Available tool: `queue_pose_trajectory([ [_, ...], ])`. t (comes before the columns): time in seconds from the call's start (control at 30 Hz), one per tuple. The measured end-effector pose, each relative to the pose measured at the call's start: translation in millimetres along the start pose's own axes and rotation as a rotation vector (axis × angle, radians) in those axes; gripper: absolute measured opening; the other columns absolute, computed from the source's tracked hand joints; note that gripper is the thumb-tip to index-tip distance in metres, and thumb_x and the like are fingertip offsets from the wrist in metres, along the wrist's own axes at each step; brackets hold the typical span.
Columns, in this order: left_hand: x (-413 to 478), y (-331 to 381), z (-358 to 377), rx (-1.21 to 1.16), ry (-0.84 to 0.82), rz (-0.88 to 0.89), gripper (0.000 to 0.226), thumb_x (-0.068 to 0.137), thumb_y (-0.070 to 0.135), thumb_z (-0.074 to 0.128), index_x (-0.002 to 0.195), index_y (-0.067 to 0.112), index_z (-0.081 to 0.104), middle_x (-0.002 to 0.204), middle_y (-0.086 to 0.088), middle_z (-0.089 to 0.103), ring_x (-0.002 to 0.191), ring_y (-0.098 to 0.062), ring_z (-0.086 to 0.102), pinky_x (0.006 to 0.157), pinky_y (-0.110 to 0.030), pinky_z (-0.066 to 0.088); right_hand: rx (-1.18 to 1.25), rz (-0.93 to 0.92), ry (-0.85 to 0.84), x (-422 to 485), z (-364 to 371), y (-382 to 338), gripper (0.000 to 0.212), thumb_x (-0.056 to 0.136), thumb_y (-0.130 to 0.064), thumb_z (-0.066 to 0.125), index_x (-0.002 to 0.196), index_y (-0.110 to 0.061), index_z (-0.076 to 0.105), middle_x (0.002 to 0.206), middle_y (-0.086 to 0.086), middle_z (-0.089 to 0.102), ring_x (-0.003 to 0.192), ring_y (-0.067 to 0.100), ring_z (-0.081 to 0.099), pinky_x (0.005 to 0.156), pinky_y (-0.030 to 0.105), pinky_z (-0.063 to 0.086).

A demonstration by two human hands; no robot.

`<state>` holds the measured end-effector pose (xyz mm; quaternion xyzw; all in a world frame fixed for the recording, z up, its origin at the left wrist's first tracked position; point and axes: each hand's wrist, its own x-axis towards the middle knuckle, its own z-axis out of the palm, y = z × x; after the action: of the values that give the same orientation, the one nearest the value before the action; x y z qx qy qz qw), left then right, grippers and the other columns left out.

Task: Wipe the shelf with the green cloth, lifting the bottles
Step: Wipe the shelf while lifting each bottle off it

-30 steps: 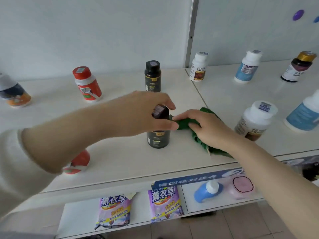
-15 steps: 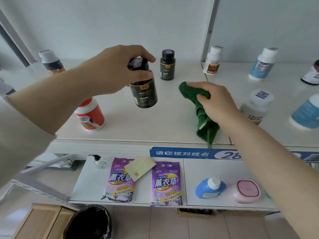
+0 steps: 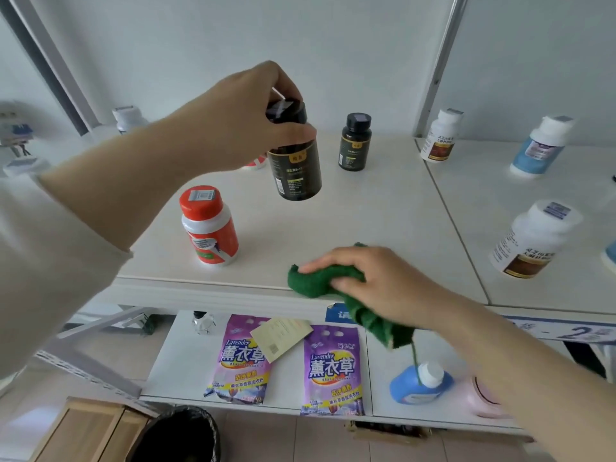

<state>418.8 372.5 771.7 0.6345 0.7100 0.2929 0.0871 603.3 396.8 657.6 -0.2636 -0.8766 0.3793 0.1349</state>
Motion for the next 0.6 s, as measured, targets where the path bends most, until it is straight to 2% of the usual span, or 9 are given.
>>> queue_pose_trajectory([
  [0.03,-1,-1,-2,-0.006,0.000,-0.004,0.036,0.081,0.038,0.060,0.111,0.022,0.049,0.113,0.004,0.053,0.085,-0.019,0.056,0.065,-0.022,0.041,0.024,0.020,0.035,7,-11,2,0.044,0.086,-0.002,0.051,0.112,-0.037,0.060,0.110,-0.020,0.061,0.096,-0.010,0.055,0.085,0.000,0.037],
  [0.1,-2,-4,-4,-0.009,0.004,-0.015,0.034,0.081,0.038,0.060,0.109,0.023,0.049,0.113,0.004,0.054,0.086,-0.019,0.058,0.067,-0.023,0.042,0.021,0.104,0.252,37,-36,18,0.044,0.087,-0.003,0.050,0.113,-0.037,0.058,0.120,-0.008,0.061,0.104,0.007,0.056,0.083,0.011,0.039],
  [0.17,-5,-7,-6,-0.027,0.012,-0.039,0.035,0.080,0.038,0.061,0.108,0.023,0.048,0.111,0.004,0.055,0.084,-0.020,0.061,0.068,-0.022,0.044,-0.055,0.226,0.431,71,-48,39,0.039,0.090,-0.008,0.049,0.119,-0.032,0.058,0.133,0.001,0.053,0.116,0.019,0.051,0.090,0.018,0.034],
  [0.2,-6,-9,-8,-0.042,0.019,-0.049,0.035,0.080,0.038,0.062,0.107,0.023,0.047,0.109,0.004,0.057,0.083,-0.019,0.062,0.070,-0.024,0.047,-0.107,0.272,0.448,86,-48,48,0.037,0.091,-0.010,0.048,0.121,-0.029,0.057,0.137,0.002,0.050,0.120,0.021,0.048,0.094,0.020,0.032],
  [0.3,-9,-15,-16,-0.047,0.070,-0.076,0.036,0.078,0.039,0.063,0.105,0.023,0.046,0.104,0.004,0.058,0.081,-0.017,0.064,0.075,-0.034,0.051,-0.187,0.261,0.415,123,-32,58,0.037,0.092,-0.011,0.044,0.126,-0.023,0.052,0.140,0.001,0.047,0.127,0.021,0.043,0.100,0.023,0.030],
  [0.43,-7,-18,-24,-0.059,0.127,-0.101,0.038,0.079,0.040,0.062,0.110,0.022,0.048,0.111,0.008,0.057,0.077,-0.013,0.065,0.052,-0.026,0.044,-0.241,0.133,0.258,138,-5,38,0.039,0.094,-0.015,0.043,0.131,-0.024,0.046,0.144,-0.001,0.042,0.130,0.019,0.040,0.103,0.025,0.029],
  [0.6,-5,-12,-17,-0.030,0.106,-0.074,0.041,0.079,0.040,0.062,0.113,0.021,0.048,0.114,0.004,0.057,0.091,-0.024,0.063,0.061,-0.032,0.048,-0.121,-0.100,0.033,61,17,13,0.037,0.087,-0.005,0.053,0.119,-0.023,0.059,0.126,-0.004,0.060,0.115,0.007,0.052,0.096,0.012,0.035],
])
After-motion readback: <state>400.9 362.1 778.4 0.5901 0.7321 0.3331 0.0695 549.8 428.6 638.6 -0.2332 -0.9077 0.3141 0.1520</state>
